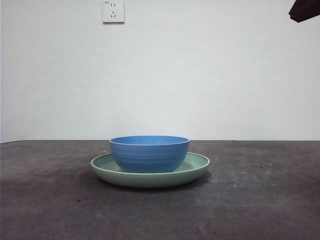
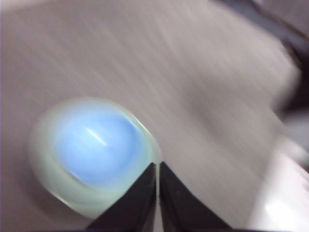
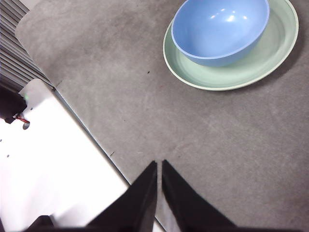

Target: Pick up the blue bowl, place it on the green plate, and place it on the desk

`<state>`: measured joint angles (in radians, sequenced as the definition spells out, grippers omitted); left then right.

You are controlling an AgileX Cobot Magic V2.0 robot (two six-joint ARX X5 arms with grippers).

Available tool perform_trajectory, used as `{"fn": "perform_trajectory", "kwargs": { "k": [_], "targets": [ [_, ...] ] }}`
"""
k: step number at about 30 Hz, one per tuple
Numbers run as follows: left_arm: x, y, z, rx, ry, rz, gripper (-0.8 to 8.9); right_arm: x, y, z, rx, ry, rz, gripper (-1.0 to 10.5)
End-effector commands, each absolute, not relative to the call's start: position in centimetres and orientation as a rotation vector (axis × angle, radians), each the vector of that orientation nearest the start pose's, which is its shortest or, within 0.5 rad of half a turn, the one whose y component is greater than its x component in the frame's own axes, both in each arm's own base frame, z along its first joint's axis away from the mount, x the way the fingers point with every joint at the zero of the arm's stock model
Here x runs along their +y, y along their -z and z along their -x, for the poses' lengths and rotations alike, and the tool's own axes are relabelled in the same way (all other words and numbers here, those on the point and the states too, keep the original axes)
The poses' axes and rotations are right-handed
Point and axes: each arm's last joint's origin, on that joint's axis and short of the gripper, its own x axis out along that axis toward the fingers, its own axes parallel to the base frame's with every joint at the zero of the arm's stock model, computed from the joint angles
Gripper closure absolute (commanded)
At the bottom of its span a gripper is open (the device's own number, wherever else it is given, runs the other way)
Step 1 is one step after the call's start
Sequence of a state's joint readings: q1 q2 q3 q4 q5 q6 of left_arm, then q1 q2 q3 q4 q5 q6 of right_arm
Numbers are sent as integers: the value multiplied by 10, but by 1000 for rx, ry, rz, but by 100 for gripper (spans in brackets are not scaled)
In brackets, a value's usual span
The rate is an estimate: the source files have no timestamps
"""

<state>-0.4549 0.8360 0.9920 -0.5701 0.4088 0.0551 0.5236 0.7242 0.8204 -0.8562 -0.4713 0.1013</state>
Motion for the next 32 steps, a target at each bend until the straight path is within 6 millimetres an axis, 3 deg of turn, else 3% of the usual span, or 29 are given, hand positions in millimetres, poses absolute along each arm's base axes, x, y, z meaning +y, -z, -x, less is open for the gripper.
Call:
{"fn": "perform_trajectory", "kwargs": {
  "k": [1,6,10,16,23,32],
  "targets": [
    [-68,-374,-141,180,729,-104,804,77,-300,-105,822,-918,-58,939],
    [-40,-372,-131,-74,493,-108,804,77,-300,-105,822,-918,-58,939],
    [-22,-348,-116,-160,309,-124,804,77,-300,-105,822,-918,-58,939],
    [-8,-296,-102,-135,145,-125,804,77,-300,-105,822,-918,-58,939],
    [-3,-234,-96,-78,93,-122,804,77,-300,-105,822,-918,-58,938],
    [-2,-190,-96,-15,88,-115,804,77,-300,-105,822,-918,-58,939]
  ]
}}
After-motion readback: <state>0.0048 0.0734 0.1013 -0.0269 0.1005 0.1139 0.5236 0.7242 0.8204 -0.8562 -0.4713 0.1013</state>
